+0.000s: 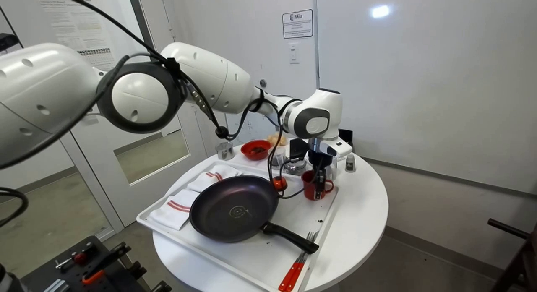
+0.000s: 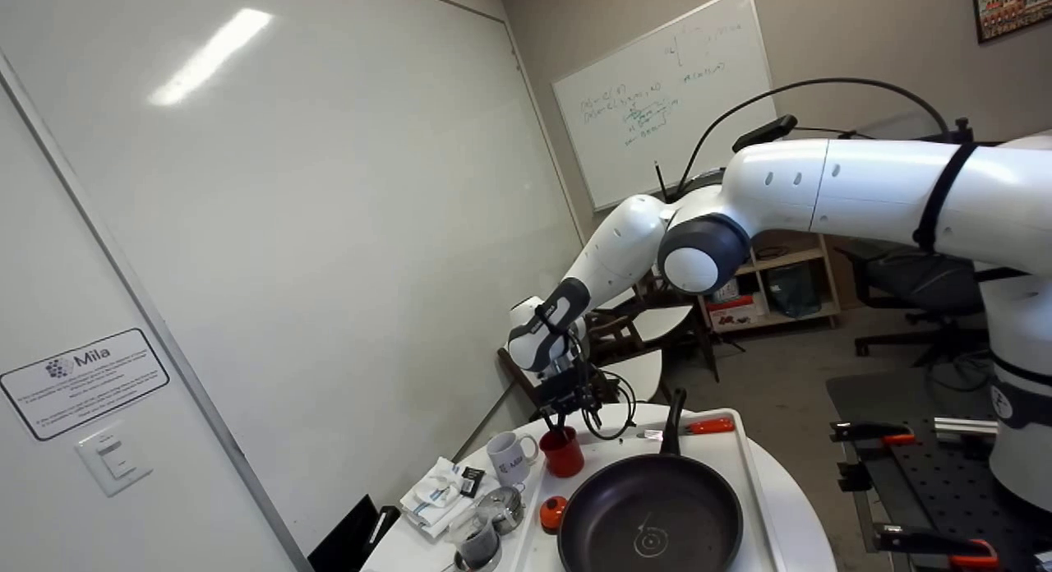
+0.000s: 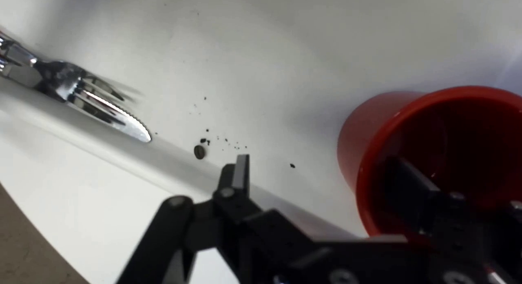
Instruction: Move the orange cup to the right front corner of the tray
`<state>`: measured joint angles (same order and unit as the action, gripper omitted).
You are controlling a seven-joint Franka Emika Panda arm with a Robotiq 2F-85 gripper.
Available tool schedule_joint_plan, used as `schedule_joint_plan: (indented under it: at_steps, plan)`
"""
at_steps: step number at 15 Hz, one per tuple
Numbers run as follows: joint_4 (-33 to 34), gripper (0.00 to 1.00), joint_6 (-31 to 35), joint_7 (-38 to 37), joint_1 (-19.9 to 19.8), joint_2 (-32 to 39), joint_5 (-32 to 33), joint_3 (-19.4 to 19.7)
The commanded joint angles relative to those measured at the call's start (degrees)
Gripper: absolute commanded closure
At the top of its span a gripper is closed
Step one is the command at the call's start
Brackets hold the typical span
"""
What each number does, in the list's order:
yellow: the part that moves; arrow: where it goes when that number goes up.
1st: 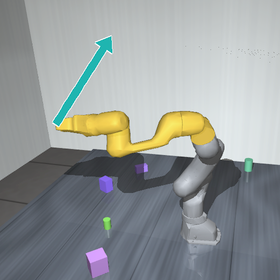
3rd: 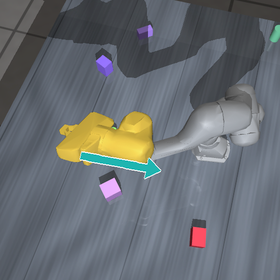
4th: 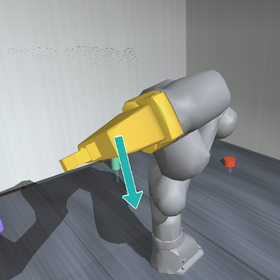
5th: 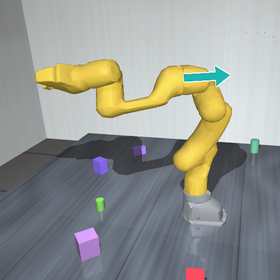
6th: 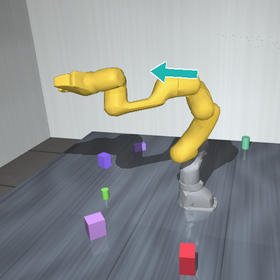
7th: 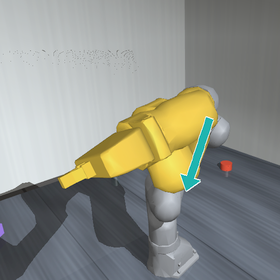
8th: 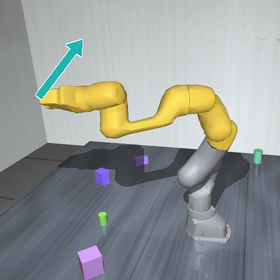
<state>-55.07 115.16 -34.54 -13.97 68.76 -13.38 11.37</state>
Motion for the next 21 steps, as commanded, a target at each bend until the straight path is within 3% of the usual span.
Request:
schedule_joint_plan:
  at_steps: [1, 8, 12, 21]
  plan:
    - [5.28, 0.49, -2.22, -1.36, -1.18, 2.88, 0.74, -0.82]
    - [7.01, 1.0, -2.65, -1.25, -0.85, 3.83, -0.06, -0.17]
    - [6.17, 0.98, -1.74, -1.03, -0.73, 3.23, -0.01, 0.0]
    - [-4.76, 0.98, 6.69, 2.34, 1.18, -4.65, 2.22, 2.32]
